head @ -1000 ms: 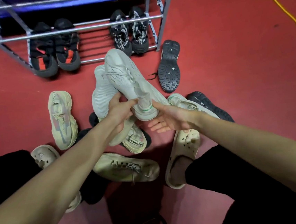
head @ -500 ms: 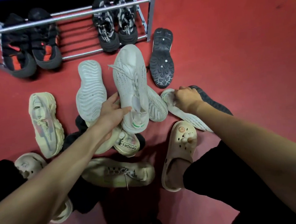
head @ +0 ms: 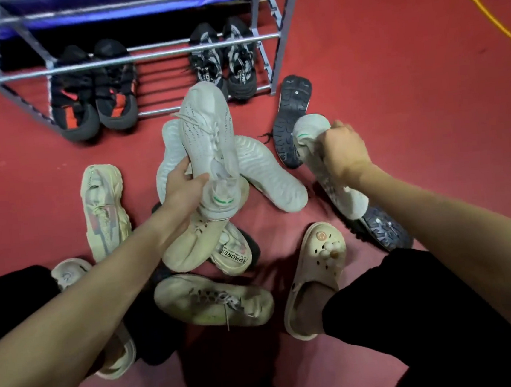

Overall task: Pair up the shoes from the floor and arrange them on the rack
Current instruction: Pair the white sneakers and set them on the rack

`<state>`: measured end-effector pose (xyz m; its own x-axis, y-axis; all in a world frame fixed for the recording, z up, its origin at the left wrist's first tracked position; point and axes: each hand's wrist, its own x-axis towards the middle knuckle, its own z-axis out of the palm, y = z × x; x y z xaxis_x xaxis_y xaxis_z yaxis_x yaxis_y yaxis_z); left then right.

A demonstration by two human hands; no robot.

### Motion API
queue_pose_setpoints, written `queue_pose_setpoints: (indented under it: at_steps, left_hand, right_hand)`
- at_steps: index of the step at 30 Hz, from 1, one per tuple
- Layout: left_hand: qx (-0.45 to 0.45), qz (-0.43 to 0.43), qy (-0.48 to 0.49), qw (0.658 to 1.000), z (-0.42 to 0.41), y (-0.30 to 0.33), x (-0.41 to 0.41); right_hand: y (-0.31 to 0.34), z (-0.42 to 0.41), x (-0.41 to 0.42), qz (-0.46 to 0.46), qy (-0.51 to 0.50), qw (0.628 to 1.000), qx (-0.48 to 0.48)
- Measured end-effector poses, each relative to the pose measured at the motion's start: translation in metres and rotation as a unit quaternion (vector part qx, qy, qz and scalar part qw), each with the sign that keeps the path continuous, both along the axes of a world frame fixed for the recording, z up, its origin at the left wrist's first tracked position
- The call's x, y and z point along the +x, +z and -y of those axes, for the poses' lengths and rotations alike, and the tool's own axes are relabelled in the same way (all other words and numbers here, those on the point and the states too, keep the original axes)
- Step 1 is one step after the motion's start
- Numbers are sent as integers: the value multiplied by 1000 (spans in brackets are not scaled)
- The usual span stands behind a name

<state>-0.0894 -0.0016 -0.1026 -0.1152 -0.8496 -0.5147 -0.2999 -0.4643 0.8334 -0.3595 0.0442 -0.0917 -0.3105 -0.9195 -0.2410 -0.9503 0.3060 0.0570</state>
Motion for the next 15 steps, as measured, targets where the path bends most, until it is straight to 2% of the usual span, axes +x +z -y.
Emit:
queue_pose_setpoints:
  at_steps: [5, 9, 15]
  left_hand:
    - [-14, -19, 56, 998, 7, 16, 35]
    - [-29, -48, 69, 996, 1, 18, 71]
    - [-39, -30, 79, 996, -5, 13, 115]
  right_hand:
    - [34, 36, 41, -46, 141, 989, -25]
    - [34, 43, 92, -64, 314, 947, 13]
    - [10, 39, 148, -5, 361, 928, 88]
